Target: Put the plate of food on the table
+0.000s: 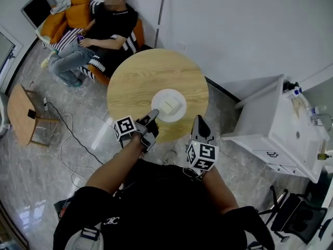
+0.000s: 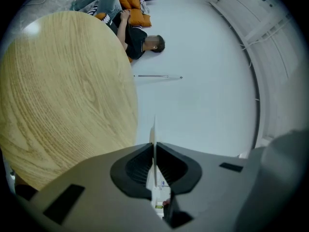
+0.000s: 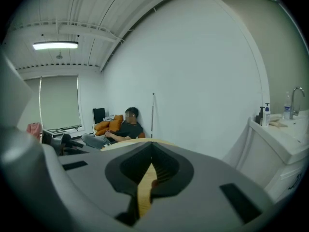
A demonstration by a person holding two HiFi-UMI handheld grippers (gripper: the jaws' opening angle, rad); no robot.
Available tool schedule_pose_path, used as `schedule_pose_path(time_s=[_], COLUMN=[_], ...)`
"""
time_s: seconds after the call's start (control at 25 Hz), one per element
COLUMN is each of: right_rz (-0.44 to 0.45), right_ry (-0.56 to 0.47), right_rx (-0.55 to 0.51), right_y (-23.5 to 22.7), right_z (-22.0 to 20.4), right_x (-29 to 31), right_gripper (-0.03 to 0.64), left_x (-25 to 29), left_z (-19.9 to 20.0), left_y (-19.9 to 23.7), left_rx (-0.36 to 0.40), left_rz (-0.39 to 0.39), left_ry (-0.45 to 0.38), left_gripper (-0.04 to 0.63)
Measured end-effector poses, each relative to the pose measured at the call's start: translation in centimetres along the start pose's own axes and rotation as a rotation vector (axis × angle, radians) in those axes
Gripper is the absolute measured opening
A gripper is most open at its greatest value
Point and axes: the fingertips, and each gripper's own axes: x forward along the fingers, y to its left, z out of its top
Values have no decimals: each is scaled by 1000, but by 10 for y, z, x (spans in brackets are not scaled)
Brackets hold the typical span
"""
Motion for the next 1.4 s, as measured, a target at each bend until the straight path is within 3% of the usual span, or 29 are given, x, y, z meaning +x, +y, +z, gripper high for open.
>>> schedule_pose_path(time_s=[0.6, 0.84, 1.12, 1.4], right_rz=[-120, -159, -192, -211], right_ry=[9, 21, 36, 34], right_rx=[5, 6, -3, -30], right_y=[16, 20, 18, 10], right_z=[4, 6, 6, 12], right_x=[21, 23, 24, 19], right_gripper=[8, 8, 8, 8], left_x=[6, 6, 16, 23], left_z=[53, 76, 88, 104], left_y=[36, 58, 70, 85], left_rx=[4, -36, -29, -40], left_rz=[38, 56, 45, 73], left_ry=[104, 103, 123, 81], left_gripper=[25, 25, 25, 26])
